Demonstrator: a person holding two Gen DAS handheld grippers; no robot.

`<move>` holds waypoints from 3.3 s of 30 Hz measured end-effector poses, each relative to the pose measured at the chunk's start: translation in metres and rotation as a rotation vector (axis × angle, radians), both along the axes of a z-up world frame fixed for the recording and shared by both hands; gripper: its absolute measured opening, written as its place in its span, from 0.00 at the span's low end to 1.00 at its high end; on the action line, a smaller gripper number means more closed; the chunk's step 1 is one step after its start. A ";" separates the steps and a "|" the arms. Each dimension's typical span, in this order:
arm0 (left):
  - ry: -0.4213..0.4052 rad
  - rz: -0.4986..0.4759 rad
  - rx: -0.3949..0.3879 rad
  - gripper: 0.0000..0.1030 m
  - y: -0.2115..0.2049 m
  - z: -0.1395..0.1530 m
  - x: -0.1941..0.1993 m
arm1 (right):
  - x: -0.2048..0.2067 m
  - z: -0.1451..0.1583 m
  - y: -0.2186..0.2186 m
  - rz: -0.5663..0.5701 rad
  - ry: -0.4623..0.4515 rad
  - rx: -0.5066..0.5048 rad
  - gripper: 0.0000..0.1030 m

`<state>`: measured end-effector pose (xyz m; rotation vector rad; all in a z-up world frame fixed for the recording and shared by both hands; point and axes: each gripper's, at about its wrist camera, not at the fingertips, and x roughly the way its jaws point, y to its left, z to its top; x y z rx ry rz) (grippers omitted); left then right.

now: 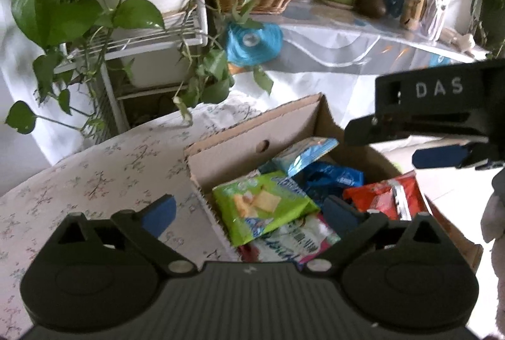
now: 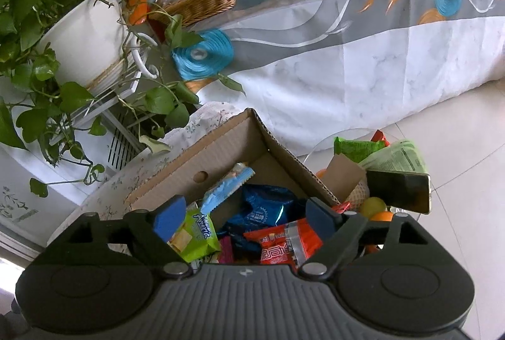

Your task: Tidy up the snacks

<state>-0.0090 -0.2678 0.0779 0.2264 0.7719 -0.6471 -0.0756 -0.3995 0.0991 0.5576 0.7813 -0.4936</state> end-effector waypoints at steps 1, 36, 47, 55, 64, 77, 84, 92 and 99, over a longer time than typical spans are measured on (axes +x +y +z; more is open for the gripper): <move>0.003 0.006 0.004 0.97 0.001 0.000 -0.001 | 0.000 0.001 0.001 0.003 0.000 0.000 0.87; 0.081 0.110 0.114 0.99 0.051 0.037 -0.026 | -0.069 0.000 0.032 -0.022 0.149 -0.105 1.00; 0.153 0.270 0.123 0.99 0.048 0.017 0.000 | -0.047 -0.012 0.047 0.052 0.259 -0.187 1.00; 0.115 0.247 0.194 0.99 0.035 0.006 -0.004 | -0.038 -0.017 0.047 0.062 0.288 -0.197 1.00; 0.124 0.256 0.190 0.99 0.028 0.001 -0.007 | -0.034 -0.018 0.044 0.059 0.295 -0.191 1.00; 0.132 0.259 0.178 0.99 0.030 0.001 -0.007 | -0.033 -0.019 0.043 0.056 0.299 -0.189 1.00; 0.138 0.257 0.184 0.98 0.029 0.001 -0.008 | -0.033 -0.020 0.041 0.040 0.302 -0.192 1.00; 0.132 0.261 0.194 0.98 0.029 0.000 -0.008 | -0.032 -0.020 0.043 0.037 0.310 -0.209 1.00; 0.127 0.263 0.205 0.98 0.031 0.000 -0.006 | -0.029 -0.021 0.045 0.043 0.311 -0.215 1.00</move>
